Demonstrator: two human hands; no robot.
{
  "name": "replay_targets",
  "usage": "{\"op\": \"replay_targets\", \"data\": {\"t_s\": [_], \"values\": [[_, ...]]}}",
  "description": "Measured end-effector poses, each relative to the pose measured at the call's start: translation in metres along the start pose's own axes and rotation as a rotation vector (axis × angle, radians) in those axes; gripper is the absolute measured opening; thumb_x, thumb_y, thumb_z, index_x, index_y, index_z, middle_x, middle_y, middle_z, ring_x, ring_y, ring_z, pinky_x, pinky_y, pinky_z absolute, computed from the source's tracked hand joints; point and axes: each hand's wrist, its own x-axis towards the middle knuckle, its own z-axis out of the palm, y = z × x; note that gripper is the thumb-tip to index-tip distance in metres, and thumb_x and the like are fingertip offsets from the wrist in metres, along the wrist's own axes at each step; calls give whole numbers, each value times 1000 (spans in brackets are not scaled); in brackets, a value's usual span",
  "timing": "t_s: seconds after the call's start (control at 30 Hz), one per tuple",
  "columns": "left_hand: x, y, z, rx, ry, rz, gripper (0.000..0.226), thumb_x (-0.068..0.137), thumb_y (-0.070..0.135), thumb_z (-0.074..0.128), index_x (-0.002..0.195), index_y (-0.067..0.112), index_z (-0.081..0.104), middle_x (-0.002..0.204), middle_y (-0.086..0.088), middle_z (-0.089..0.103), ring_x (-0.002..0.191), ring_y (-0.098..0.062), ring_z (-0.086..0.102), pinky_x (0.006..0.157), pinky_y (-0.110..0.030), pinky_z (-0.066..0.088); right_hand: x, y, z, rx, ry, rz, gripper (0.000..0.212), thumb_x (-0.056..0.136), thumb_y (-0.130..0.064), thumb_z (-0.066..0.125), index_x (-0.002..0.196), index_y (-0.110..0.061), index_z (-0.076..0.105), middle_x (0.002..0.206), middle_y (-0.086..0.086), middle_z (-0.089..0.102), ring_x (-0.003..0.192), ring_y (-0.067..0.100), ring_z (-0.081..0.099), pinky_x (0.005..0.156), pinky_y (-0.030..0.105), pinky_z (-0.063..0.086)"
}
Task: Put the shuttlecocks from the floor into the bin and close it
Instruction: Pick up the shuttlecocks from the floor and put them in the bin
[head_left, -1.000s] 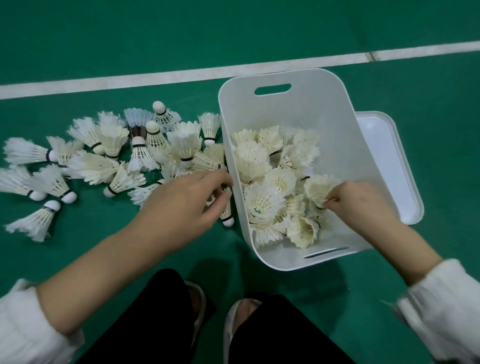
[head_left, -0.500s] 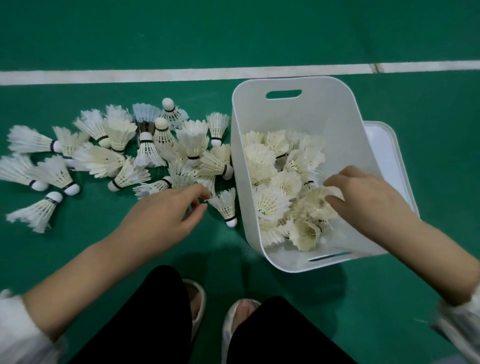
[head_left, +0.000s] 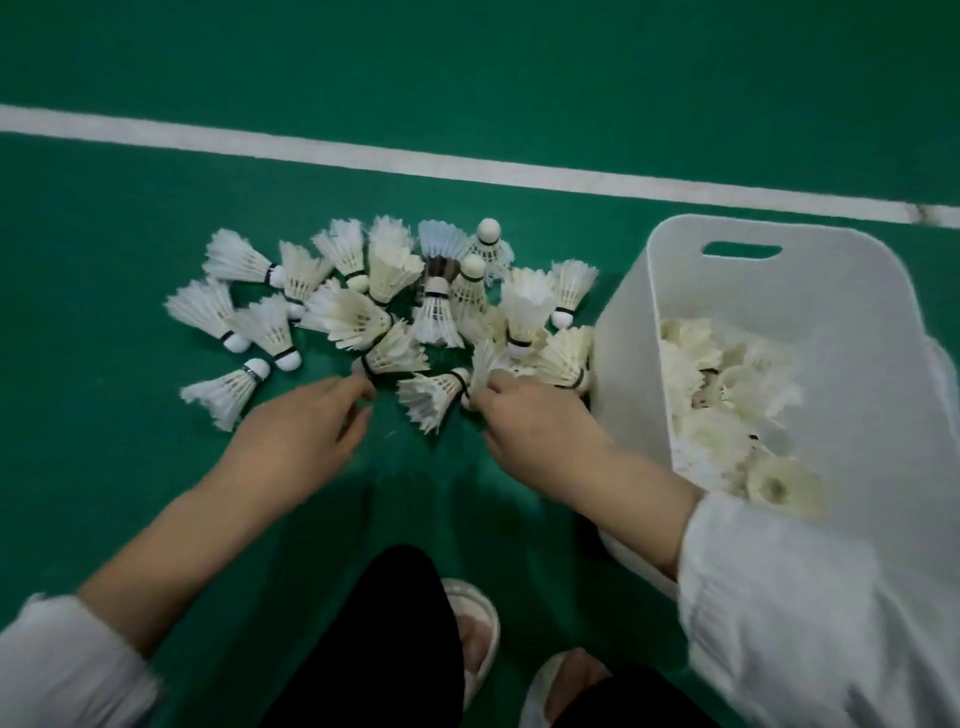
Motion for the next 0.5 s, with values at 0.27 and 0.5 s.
{"op": "replay_targets", "data": {"t_s": [0.27, 0.5], "values": [[-13, -69, 7, 90, 88, -181, 17, 90, 24, 48, 100, 13, 55, 99, -8, 59, 94, -31, 56, 68, -37, 45, 57, -20, 35, 189, 337, 381, 73, 77, -3, 65, 138, 2, 24, 139, 22, 32, 112, 35, 52, 73, 35, 52], [-11, -108, 8, 40, 93, -577, 48, 92, 49, 39, 77, 5, 50, 86, -24, 60, 82, -37, 55, 67, -38, 39, 37, -13, 42, 532, 288, 395, 36, 89, -5, 47, 125, -6, 46, 109, 17, 61, 95, 34, 59, 73, 35, 45]]}}
